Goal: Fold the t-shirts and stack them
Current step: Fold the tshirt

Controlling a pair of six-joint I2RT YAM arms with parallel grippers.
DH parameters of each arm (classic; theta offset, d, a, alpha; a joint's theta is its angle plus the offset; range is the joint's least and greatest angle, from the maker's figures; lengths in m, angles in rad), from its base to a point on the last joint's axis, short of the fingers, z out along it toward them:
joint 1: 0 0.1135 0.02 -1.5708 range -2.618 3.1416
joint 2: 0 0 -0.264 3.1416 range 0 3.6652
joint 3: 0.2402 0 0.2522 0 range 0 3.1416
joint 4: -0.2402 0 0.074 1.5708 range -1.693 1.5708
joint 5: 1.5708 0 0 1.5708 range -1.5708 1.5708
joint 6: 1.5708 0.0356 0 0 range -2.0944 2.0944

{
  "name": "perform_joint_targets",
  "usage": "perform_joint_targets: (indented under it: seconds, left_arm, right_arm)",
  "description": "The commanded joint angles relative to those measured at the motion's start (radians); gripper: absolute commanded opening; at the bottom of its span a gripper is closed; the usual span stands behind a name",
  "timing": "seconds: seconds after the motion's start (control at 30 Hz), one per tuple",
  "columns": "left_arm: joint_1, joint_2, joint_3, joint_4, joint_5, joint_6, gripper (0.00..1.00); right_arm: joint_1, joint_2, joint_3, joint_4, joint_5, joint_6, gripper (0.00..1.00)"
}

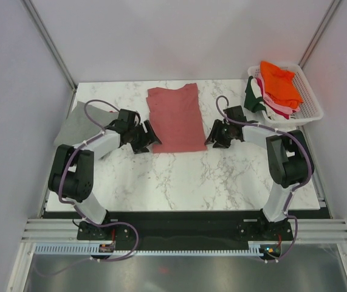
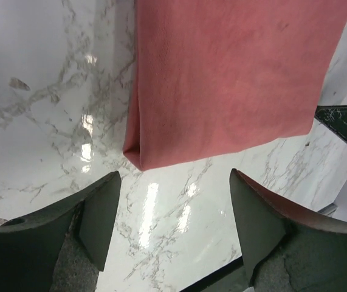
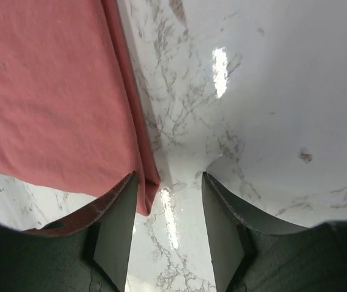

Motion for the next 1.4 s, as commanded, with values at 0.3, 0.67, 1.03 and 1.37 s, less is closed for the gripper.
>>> perform_joint_targets:
  seconds: [0.3, 0.67, 1.03, 1.37]
  left_arm:
    - [-0.039, 0.029, -0.105, 0.135, 0.049, 0.009, 0.66]
    - [-0.038, 0.003, -0.147, 0.171, 0.038, -0.002, 0.64]
    - [0.018, 0.007, -0.153, 0.191, 0.052, -0.002, 0.57]
    - [0.027, 0.053, -0.15, 0.217, 0.052, -0.003, 0.56]
  right_arm:
    - [0.056, -0.047, -0.063, 0.082, -0.038, -0.006, 0.5]
    - [0.057, -0.138, -0.166, 0.182, -0.101, 0.032, 0.61]
    - [0.074, -0.018, -0.14, 0.234, -0.159, 0.072, 0.42]
    - [0.074, -0.018, -0.143, 0.232, -0.121, 0.063, 0.17]
